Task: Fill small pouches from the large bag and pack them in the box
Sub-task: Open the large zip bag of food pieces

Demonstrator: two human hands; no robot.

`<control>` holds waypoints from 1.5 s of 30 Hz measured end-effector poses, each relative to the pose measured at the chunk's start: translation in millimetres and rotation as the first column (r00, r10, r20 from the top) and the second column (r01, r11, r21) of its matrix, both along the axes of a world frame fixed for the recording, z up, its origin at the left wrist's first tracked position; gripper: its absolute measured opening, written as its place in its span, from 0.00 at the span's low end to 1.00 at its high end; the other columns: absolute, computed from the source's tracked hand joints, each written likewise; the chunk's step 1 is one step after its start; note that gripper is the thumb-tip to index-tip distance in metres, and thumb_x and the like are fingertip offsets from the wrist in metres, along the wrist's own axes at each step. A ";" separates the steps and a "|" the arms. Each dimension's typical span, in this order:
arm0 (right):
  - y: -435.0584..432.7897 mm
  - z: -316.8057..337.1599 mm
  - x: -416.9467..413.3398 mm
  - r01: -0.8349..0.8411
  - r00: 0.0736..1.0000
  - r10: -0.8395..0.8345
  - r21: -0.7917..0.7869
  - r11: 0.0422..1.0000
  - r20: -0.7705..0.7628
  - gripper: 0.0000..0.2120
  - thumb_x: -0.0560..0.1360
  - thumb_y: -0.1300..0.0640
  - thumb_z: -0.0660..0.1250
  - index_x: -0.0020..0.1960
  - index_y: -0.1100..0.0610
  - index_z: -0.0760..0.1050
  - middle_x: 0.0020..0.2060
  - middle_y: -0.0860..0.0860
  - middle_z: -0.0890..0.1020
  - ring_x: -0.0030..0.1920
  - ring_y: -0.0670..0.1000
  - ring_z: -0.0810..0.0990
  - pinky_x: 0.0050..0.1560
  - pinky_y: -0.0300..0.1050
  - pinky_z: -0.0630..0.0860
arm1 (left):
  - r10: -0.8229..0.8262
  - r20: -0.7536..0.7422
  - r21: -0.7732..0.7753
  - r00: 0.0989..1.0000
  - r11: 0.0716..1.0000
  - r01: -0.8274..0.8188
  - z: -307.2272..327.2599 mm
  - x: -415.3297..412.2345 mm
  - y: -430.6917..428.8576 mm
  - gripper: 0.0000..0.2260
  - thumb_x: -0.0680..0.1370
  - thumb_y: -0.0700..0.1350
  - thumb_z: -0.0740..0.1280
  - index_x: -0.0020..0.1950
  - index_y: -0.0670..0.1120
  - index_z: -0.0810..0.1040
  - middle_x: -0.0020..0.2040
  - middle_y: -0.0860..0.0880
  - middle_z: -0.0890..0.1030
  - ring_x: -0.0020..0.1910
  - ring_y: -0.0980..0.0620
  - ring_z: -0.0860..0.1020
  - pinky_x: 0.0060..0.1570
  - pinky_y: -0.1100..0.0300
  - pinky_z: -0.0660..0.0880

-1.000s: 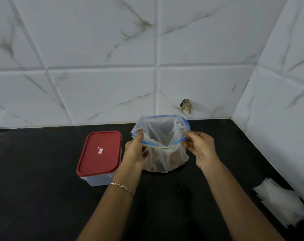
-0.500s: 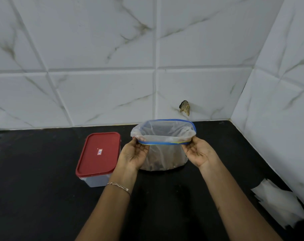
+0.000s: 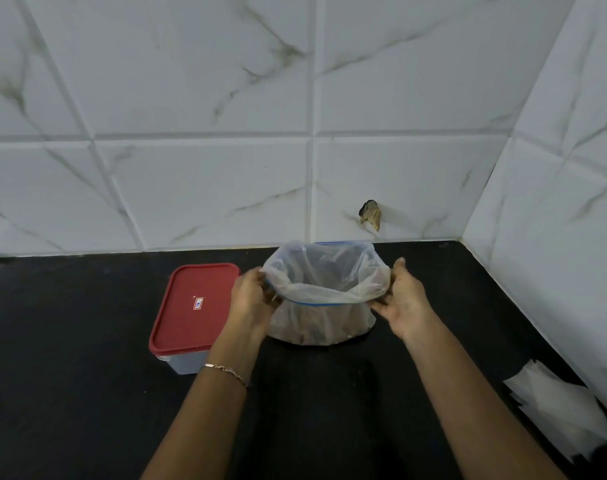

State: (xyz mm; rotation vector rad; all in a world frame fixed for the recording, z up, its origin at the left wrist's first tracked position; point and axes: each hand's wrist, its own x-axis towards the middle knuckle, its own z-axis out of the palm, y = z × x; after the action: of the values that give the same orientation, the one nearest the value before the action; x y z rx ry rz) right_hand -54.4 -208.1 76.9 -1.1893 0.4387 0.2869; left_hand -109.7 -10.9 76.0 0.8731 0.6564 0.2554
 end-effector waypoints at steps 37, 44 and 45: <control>8.1 -12.0 50.1 -0.285 0.936 0.283 0.023 0.958 -0.208 0.10 0.78 0.56 0.65 0.51 0.61 0.80 0.41 0.61 0.82 0.35 0.59 0.83 0.31 0.52 0.82 | -0.355 -0.126 -0.284 0.926 0.908 0.309 -8.0 54.8 30.5 0.07 0.81 0.41 0.61 0.52 0.39 0.76 0.33 0.37 0.82 0.32 0.40 0.81 0.20 0.48 0.76; 7.4 -20.3 54.8 -0.298 0.952 0.306 0.149 0.943 -0.028 0.11 0.78 0.54 0.65 0.44 0.60 0.82 0.32 0.57 0.81 0.31 0.54 0.82 0.34 0.49 0.82 | -0.320 -0.047 -0.181 0.946 0.934 0.307 -16.1 53.5 31.6 0.05 0.80 0.36 0.61 0.48 0.43 0.76 0.42 0.40 0.79 0.37 0.43 0.79 0.29 0.52 0.81; 5.7 -19.0 54.0 -0.299 0.954 0.301 0.130 0.945 0.008 0.09 0.77 0.56 0.66 0.45 0.60 0.81 0.32 0.56 0.81 0.32 0.53 0.81 0.35 0.48 0.81 | -0.322 -0.031 -0.078 0.946 0.945 0.319 -15.8 54.4 31.2 0.08 0.80 0.33 0.60 0.45 0.43 0.75 0.41 0.42 0.78 0.37 0.46 0.77 0.31 0.56 0.80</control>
State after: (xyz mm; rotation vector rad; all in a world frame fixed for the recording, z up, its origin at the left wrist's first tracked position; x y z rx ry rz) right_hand -0.4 -202.4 57.8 -1.1255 0.2434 0.5779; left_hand -55.4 20.3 60.2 0.9031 0.5502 -0.0807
